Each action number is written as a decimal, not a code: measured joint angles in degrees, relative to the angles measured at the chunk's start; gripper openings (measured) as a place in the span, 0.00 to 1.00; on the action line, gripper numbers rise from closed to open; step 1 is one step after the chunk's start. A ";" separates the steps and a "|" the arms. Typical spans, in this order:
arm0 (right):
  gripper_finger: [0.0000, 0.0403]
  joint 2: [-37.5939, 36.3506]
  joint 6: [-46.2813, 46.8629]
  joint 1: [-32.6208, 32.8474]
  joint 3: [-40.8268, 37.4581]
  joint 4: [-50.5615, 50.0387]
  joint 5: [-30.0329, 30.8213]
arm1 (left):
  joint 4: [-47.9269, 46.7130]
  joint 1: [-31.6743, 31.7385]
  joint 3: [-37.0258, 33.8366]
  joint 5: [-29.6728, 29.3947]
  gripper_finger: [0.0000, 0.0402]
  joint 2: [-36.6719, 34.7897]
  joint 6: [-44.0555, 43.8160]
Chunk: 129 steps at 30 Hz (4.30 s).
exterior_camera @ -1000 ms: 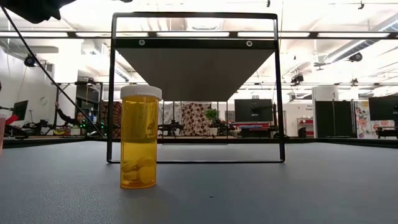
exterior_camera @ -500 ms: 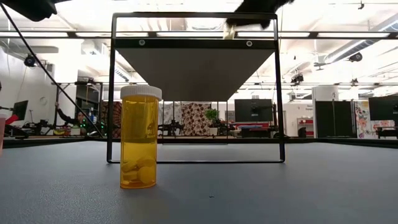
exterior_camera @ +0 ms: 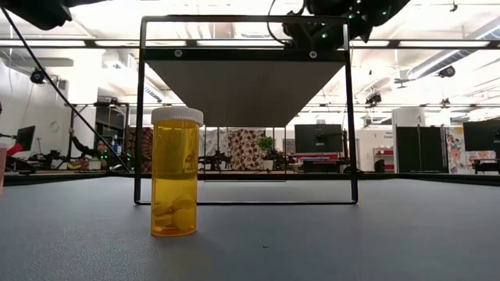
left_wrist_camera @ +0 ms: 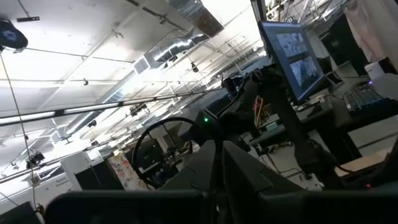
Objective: Pick and place medicine bottles onto shelf by color
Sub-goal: Put the yellow pill bottle on the shelf aligned with the yellow pill bottle, then put the blue pill bottle on the shelf
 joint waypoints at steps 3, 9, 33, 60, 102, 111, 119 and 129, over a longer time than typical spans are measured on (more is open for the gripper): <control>0.22 1.67 -3.30 0.03 2.12 -2.13 -0.17 | 0.02 0.71 0.01 0.02 0.03 0.00 0.65; 0.22 4.89 -4.77 -0.08 4.26 -4.02 -4.20 | 0.01 1.70 -0.12 0.02 0.03 0.00 1.18; 0.41 6.57 -1.46 -0.07 4.59 -4.05 -4.01 | -0.04 1.70 -0.12 0.02 0.03 0.00 1.24; 0.09 8.93 -4.30 -0.05 10.73 -17.18 1.94 | -0.46 1.70 -0.17 0.02 0.03 0.00 1.39; 0.03 13.88 -1.57 0.35 10.89 -7.05 0.48 | -0.45 1.67 -0.59 -0.60 0.03 -0.09 4.41; 0.03 10.04 -4.10 0.22 10.92 -11.18 0.55 | -1.60 1.67 -1.30 -8.94 0.03 -0.22 4.04; 0.03 5.13 -14.43 -1.48 10.95 -15.65 0.45 | -6.54 2.61 -1.30 -18.27 0.03 -1.08 3.88; 0.03 4.54 -13.67 -5.30 11.01 -15.22 -15.38 | -6.54 6.36 -0.71 -22.34 0.03 -4.02 2.28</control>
